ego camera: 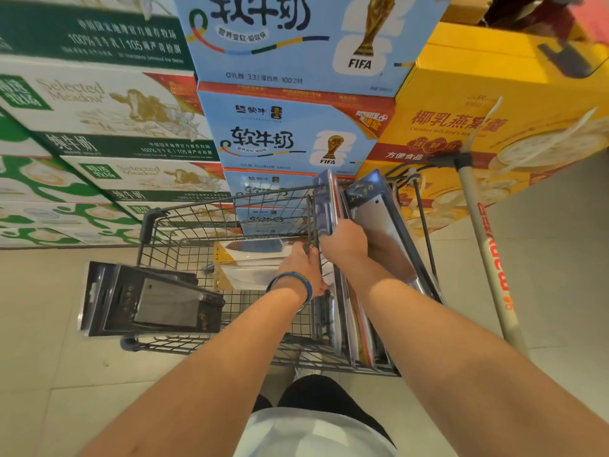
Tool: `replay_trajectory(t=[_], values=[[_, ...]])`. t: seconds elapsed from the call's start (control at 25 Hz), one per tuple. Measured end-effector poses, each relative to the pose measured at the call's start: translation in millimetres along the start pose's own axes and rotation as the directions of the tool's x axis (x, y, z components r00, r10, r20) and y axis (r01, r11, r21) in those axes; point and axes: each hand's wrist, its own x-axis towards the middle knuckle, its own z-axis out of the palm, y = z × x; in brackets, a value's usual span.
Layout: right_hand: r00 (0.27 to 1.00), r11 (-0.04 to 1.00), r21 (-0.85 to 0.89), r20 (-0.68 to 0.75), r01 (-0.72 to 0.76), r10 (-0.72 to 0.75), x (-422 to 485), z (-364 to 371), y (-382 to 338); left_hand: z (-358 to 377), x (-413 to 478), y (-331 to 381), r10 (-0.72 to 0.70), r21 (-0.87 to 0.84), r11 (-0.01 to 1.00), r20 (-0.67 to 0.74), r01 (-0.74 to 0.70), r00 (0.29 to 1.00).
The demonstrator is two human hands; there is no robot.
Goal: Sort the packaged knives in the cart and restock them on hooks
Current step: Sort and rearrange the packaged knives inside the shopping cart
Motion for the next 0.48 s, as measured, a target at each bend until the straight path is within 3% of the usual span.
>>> replay_trajectory(t=[0.24, 0.32, 0.48], values=[[0.977, 0.974, 0.204, -0.208, 0.098, -0.054, -43.2, -57.9, 11.5, 1.4, -1.2, 3.6, 0.029, 0.036, 0.999, 0.006, -0.029, 1.0], [0.953, 0.958, 0.239, -0.291, 0.159, -0.086, -71.6, -73.6, 20.0, -7.3, -6.8, 9.2, 0.046, -0.057, 0.997, 0.03, -0.045, 0.998], [0.855, 0.908, 0.263, -0.492, 0.326, -0.164, -116.1, -81.2, 6.8, -20.5, -35.6, 6.4, 0.373, -0.108, 0.921, -0.041, -0.375, 0.927]])
